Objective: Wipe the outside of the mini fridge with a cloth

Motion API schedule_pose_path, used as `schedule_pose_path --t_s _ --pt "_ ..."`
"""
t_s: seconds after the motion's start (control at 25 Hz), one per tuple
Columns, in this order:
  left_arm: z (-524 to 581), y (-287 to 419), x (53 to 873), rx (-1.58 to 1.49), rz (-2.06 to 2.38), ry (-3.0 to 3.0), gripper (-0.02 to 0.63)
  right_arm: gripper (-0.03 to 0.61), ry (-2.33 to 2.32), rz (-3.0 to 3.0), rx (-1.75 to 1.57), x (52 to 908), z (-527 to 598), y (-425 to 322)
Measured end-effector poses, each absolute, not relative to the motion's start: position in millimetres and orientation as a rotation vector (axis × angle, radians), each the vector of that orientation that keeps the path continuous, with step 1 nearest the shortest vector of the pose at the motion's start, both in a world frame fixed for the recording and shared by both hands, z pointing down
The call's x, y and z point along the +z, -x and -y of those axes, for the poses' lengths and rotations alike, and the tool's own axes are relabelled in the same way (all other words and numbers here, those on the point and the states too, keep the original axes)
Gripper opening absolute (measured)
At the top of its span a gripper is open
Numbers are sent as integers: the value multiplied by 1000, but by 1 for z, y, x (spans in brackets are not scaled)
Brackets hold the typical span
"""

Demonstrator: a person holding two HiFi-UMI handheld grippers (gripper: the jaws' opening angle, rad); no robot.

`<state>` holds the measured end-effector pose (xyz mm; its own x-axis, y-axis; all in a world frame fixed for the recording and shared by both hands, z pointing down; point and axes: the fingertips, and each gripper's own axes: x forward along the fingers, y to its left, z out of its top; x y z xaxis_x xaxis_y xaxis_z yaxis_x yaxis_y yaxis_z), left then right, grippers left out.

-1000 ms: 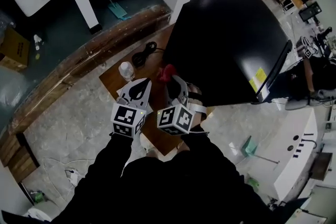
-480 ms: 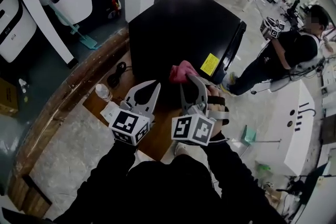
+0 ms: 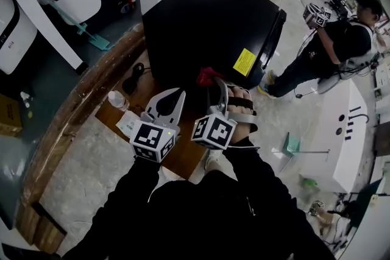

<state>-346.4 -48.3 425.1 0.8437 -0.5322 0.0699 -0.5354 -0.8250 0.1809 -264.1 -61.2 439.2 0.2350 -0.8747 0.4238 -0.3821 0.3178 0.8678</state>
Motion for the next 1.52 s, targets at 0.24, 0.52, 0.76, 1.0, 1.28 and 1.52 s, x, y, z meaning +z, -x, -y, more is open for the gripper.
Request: schedule_pose_path --t_s 0.24,0.52,0.76,1.0,1.28,1.52 --pt "53 351 469 73 798 -2782 6 83 -1287 1364 -454 481 73 270" --pt "64 347 530 214 761 -2768 6 81 -1271 1373 -361 557 80 271" --pt "72 339 592 349 735 -2694 6 81 -1240 1390 -219 634 83 270" --pt "86 334 653 517 722 -2638 6 81 -1178 1386 -140 697 85 264" --pt "86 342 697 651 721 -2579 6 78 -1095 1405 -12 772 83 262" --pt "85 347 695 653 730 -2590 6 81 -972 1423 21 793 70 268"
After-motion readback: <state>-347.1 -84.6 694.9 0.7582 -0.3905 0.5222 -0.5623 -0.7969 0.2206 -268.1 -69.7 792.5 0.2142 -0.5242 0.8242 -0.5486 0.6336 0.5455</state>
